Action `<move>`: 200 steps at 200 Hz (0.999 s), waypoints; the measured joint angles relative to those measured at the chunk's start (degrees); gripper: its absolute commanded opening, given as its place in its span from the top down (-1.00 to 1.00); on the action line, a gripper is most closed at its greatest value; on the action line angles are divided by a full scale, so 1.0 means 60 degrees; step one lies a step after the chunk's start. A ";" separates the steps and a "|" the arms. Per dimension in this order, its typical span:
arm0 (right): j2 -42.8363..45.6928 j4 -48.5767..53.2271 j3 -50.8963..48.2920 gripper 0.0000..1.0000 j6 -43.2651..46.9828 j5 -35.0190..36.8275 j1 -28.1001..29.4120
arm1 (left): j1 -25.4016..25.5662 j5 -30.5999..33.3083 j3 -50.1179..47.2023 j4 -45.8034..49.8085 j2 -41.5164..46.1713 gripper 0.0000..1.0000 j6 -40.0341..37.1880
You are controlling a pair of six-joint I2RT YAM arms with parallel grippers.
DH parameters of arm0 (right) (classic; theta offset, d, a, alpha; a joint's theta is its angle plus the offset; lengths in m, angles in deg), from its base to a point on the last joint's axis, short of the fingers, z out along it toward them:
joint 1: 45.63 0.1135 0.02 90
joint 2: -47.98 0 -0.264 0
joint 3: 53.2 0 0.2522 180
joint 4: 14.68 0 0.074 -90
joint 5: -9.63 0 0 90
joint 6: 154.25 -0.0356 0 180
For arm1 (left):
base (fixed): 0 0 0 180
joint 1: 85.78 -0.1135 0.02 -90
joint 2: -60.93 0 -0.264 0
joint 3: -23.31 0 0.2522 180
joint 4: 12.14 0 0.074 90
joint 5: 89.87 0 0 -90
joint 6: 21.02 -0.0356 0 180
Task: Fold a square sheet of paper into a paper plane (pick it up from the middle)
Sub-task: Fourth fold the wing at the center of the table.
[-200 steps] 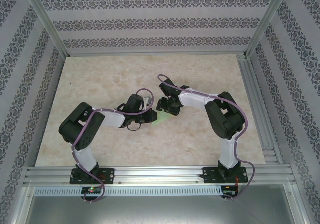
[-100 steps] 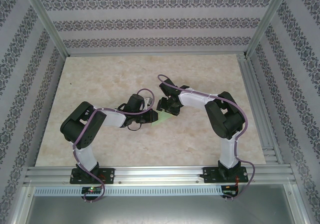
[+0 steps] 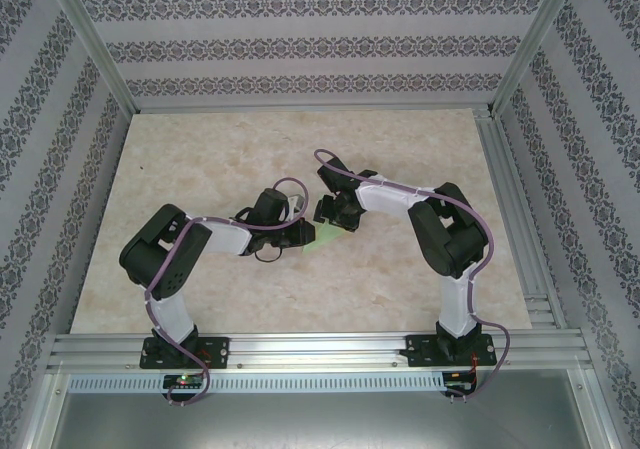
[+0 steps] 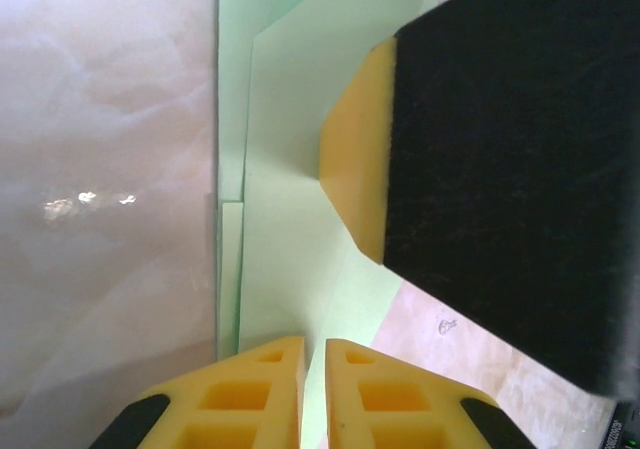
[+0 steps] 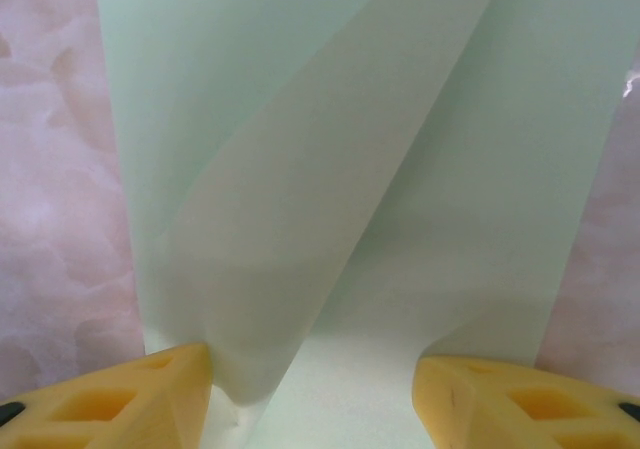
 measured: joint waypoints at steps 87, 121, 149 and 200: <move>-0.0091 0.0138 0.0120 -0.23 0.0033 0.0168 0.0076 | -0.0018 0.0586 -0.0688 -0.0342 0.1606 0.67 0.0342; -0.0091 0.0131 0.0120 -0.27 0.0033 0.0168 0.0076 | -0.0018 0.0331 -0.0688 -0.0583 0.1231 0.67 0.0433; -0.0120 0.0168 0.0175 -0.28 0.0033 0.0164 0.0076 | -0.0018 0.0157 -0.0688 -0.0648 0.0889 0.67 0.0466; -0.0229 0.0346 0.0346 -0.34 0.0036 0.0160 0.0084 | -0.0018 -0.0142 -0.0634 -0.0867 0.0579 0.68 0.0492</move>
